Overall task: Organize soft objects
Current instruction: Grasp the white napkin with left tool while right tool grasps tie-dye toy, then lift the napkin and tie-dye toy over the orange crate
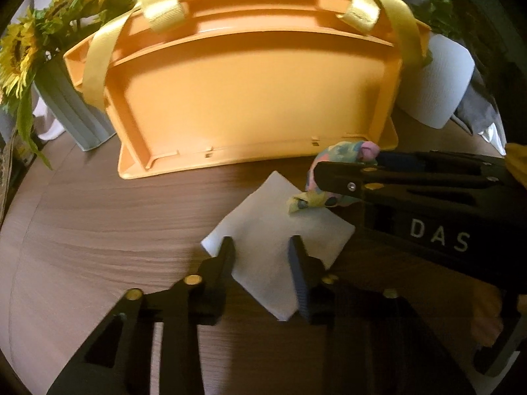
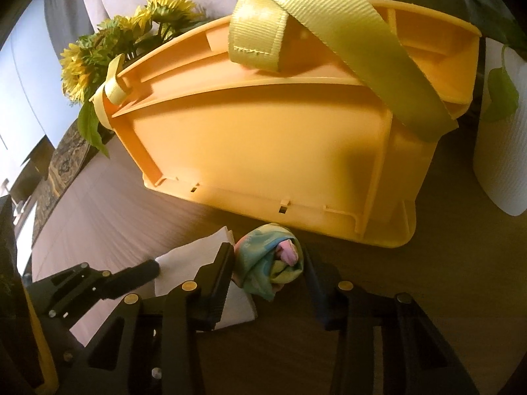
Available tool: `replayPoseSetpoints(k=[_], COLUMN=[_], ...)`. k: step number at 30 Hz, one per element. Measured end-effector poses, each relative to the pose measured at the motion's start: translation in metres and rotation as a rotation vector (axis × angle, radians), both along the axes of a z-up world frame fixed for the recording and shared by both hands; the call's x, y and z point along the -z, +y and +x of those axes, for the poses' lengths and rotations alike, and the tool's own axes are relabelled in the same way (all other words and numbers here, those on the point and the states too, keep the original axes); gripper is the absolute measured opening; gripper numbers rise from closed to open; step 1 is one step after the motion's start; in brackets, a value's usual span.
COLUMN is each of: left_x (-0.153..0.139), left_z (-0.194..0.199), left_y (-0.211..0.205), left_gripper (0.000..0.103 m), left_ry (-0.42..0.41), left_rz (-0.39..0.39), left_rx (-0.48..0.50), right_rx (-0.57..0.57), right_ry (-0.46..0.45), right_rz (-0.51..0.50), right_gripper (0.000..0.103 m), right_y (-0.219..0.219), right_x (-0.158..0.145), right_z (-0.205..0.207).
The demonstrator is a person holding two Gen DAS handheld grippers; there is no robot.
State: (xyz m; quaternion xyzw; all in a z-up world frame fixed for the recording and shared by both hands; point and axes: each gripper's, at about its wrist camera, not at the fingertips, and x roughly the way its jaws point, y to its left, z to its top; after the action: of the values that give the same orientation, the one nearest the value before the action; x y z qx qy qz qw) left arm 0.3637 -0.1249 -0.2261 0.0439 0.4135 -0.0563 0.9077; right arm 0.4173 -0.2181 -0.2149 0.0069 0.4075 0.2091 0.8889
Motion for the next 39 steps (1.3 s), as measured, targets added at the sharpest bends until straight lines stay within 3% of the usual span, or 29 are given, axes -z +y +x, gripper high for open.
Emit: replayPoseSetpoints(k=[5,9,21,39], left_x=[0.001,0.001,-0.021,-0.072], left_z=[-0.002,-0.003,-0.015,-0.040], left_y=[-0.007,-0.010,0.004,0.019], left_gripper=[0.010,0.004,0.003,0.003], left_ry=[-0.004,-0.003,-0.044,-0.183], left_rz=[0.002,-0.003,-0.047,-0.071], left_rx=[0.036,0.043,-0.011,-0.056], right_rx=[0.010,0.022,0.074,0.111], right_ry=[0.005,0.005,-0.019,-0.093], right_rz=[0.014,0.018,0.030,0.035], right_gripper=[0.042,0.041,0.041,0.041], right_y=[-0.005,-0.009,-0.026,-0.030], right_x=[-0.002,-0.005,-0.022,-0.058], right_z=[-0.004,-0.008,-0.023,-0.046])
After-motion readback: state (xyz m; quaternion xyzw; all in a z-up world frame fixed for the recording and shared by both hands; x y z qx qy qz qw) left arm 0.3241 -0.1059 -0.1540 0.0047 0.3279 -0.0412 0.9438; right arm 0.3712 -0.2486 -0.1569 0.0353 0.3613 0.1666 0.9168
